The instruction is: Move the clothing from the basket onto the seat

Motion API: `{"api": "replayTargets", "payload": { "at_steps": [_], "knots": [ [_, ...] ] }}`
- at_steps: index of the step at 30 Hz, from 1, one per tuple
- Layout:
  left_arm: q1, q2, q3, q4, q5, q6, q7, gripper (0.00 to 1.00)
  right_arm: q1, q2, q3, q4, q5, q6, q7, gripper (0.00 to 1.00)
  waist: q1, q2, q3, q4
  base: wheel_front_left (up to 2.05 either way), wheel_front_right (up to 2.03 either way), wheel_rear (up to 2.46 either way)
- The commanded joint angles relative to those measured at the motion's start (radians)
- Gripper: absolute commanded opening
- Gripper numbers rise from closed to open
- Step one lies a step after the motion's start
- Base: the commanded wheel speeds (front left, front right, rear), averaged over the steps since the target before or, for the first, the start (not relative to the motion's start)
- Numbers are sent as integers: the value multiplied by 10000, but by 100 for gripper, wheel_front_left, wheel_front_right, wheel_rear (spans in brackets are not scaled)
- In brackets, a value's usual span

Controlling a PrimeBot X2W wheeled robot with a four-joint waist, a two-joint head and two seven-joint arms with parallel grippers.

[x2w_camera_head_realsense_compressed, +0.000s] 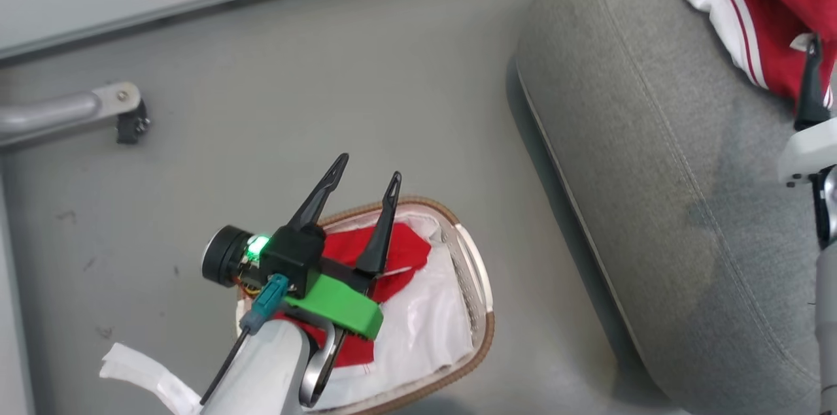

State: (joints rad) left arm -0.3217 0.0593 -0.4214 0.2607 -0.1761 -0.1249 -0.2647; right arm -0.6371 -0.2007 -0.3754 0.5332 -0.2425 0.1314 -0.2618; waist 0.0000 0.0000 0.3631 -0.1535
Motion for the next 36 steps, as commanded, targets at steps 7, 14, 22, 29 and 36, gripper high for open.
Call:
{"api": "replayTargets", "payload": {
  "at_steps": [7, 14, 22, 29, 36],
  "knots": [
    [1106, -63, 909, -125, -291, 213, 5, 100, 530, 619, 993, 185, 436, -14, -48, 100, 0, 0, -2323, 1272, 0, 0, 0],
    [2204, -80, 2076, -235, -401, 469, 5, 100, 1402, 1302, 1922, 64, 1192, -14, -48, 100, 0, 0, -3092, 1842, 0, 0, 0],
    [3300, -88, 2803, -334, -619, 737, 6, 100, 2951, 1484, 3185, -605, 2474, -14, -48, 100, 0, 0, -3489, 2304, 0, 0, 0],
    [3764, -82, 2902, -349, -822, 813, 6, 100, 4149, 1482, 3807, -1264, 3405, -14, -47, 100, 0, 0, -3723, 2512, 0, 0, 0],
    [3979, -83, 2915, -330, -927, 816, 6, 100, 5156, 1482, 3955, -1801, 3760, -14, -47, 100, 0, 0, -3889, 2578, 0, 0, 0]
  ]
}}
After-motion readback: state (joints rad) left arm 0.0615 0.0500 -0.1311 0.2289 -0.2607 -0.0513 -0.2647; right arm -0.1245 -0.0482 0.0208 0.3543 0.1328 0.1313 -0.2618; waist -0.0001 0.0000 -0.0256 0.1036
